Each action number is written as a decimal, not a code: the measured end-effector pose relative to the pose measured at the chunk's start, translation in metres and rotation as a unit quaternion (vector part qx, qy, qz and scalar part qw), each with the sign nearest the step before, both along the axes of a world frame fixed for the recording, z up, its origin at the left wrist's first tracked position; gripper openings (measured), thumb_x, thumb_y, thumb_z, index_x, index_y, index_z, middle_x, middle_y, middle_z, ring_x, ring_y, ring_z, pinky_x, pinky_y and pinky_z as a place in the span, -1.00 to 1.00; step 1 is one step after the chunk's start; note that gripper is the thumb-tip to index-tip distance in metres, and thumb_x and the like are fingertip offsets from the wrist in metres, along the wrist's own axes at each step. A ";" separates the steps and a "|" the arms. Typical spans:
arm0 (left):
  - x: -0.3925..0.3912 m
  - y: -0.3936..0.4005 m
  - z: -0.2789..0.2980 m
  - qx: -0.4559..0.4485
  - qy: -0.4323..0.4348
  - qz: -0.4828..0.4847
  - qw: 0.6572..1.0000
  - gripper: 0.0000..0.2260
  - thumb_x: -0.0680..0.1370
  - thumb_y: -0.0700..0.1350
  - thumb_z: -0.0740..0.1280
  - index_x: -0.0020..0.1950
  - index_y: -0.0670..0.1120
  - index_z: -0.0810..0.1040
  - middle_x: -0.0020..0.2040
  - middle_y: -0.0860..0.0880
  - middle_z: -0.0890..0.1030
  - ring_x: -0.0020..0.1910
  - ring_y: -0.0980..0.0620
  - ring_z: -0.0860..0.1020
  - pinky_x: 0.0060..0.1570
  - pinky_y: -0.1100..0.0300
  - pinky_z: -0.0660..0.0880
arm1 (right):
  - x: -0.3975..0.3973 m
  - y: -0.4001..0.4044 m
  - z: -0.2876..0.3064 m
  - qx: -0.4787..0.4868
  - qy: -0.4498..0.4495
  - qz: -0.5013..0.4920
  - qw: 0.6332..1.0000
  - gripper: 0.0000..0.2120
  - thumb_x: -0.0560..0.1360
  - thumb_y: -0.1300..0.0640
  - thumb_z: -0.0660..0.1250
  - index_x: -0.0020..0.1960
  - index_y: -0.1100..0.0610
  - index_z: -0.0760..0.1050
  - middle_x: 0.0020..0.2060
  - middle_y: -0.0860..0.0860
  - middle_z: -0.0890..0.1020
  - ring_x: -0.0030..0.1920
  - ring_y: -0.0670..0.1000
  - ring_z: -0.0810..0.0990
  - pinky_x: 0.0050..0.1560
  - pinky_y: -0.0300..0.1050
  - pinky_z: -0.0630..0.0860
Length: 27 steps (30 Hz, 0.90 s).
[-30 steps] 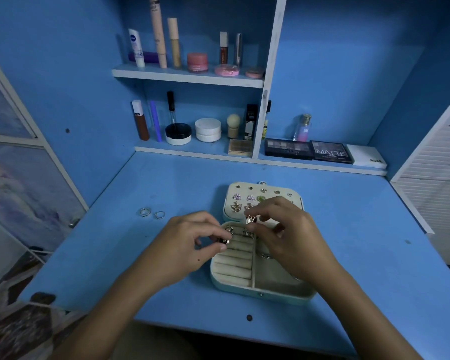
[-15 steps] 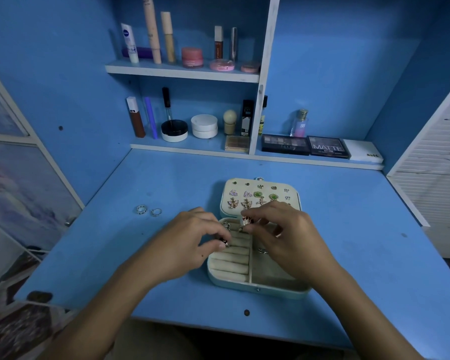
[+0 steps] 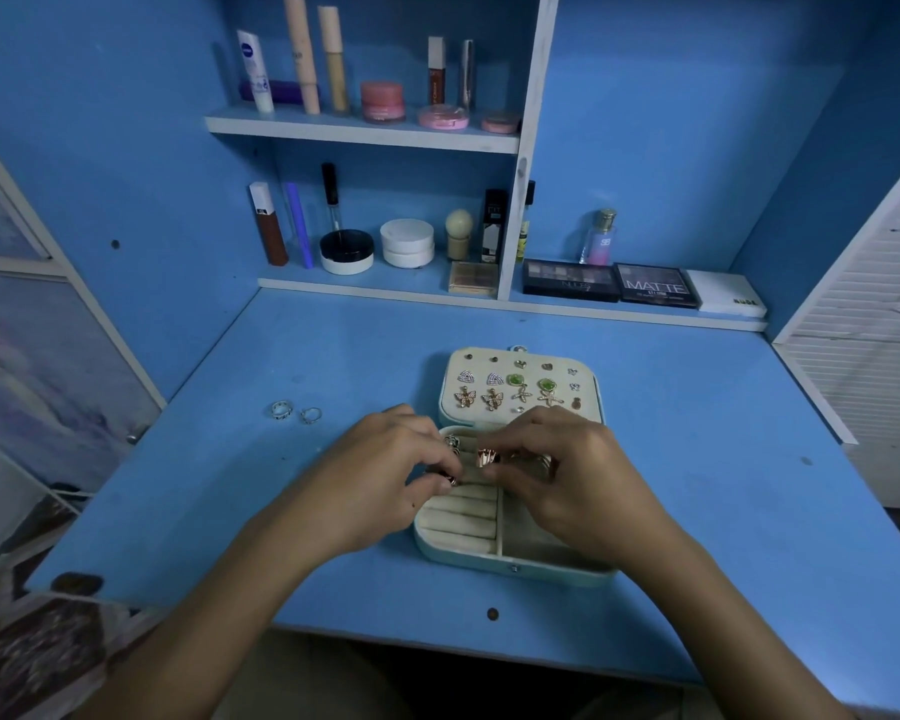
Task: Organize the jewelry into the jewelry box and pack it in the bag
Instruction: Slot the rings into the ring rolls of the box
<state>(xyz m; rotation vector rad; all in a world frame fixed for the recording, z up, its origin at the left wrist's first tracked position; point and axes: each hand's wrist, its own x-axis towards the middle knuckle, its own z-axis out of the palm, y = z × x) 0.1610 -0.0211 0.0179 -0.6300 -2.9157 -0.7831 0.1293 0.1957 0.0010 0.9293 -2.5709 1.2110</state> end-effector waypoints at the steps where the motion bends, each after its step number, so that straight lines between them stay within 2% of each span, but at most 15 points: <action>1: 0.001 0.000 0.000 -0.005 0.007 -0.002 1.000 -0.89 0.56 -0.09 0.42 0.04 0.03 0.71 -0.08 0.15 0.59 -0.01 0.18 0.42 -0.03 0.42 0.28 | 0.000 0.000 0.000 0.010 -0.002 0.007 1.000 -0.76 0.45 0.08 0.51 0.11 -0.06 0.70 -0.14 -0.20 0.63 -0.06 -0.16 0.56 0.00 -0.37 0.42; 7: 0.003 0.001 -0.001 -0.002 0.024 0.014 1.000 -0.88 0.55 -0.09 0.42 0.07 0.03 0.70 -0.08 0.10 0.62 -0.01 0.12 0.46 0.01 0.25 0.37 | 0.004 -0.001 0.001 0.049 -0.002 -0.008 0.999 -0.77 0.42 0.08 0.54 0.07 -0.07 0.69 -0.23 -0.37 0.53 -0.09 -0.20 0.51 -0.05 -0.40 0.39; 10: 0.004 0.000 -0.002 0.009 0.021 0.019 1.000 -0.88 0.54 -0.09 0.43 0.05 0.04 0.70 -0.10 0.11 0.62 -0.02 0.12 0.46 0.02 0.19 0.41 | 0.004 -0.002 0.003 0.060 0.012 -0.006 0.998 -0.79 0.40 0.07 0.55 0.02 -0.10 0.70 -0.27 -0.37 0.52 -0.13 -0.21 0.48 -0.08 -0.40 0.38; 14: 0.003 0.000 -0.002 0.010 0.016 0.021 1.000 -0.90 0.54 -0.08 0.43 0.04 0.04 0.70 -0.10 0.10 0.62 -0.01 0.12 0.47 0.03 0.15 0.42 | 0.004 -0.004 0.002 0.082 0.027 -0.006 0.996 -0.80 0.40 -0.01 0.52 0.02 -0.09 0.70 -0.23 -0.19 0.63 -0.14 -0.18 0.44 -0.08 -0.13 0.50; 17: 0.003 0.000 -0.002 0.014 0.017 0.021 1.000 -0.90 0.54 -0.08 0.44 0.03 0.04 0.71 -0.10 0.10 0.62 -0.01 0.11 0.48 0.03 0.13 0.43 | 0.004 -0.005 0.003 0.095 0.028 0.005 0.995 -0.82 0.41 -0.02 0.47 0.01 -0.08 0.70 -0.25 -0.16 0.62 -0.14 -0.11 0.46 -0.11 0.00 0.53; 21: 0.003 0.000 -0.001 0.016 0.011 0.020 1.000 -0.90 0.54 -0.09 0.44 0.03 0.04 0.71 -0.10 0.10 0.62 0.00 0.11 0.49 0.04 0.13 0.44 | 0.002 -0.008 0.009 0.129 0.011 0.017 0.991 -0.85 0.44 -0.03 0.46 0.00 -0.12 0.69 -0.22 -0.15 0.63 -0.10 -0.10 0.46 -0.05 0.02 0.51; 27: 0.002 0.000 -0.001 0.014 0.009 0.029 0.999 -0.89 0.53 -0.07 0.45 0.04 0.06 0.71 -0.12 0.14 0.61 -0.02 0.16 0.47 0.02 0.20 0.41 | 0.005 -0.014 0.017 0.145 -0.008 -0.040 0.989 -0.88 0.39 -0.02 0.55 -0.09 -0.08 0.67 -0.21 -0.19 0.59 -0.12 -0.15 0.43 -0.07 -0.08 0.49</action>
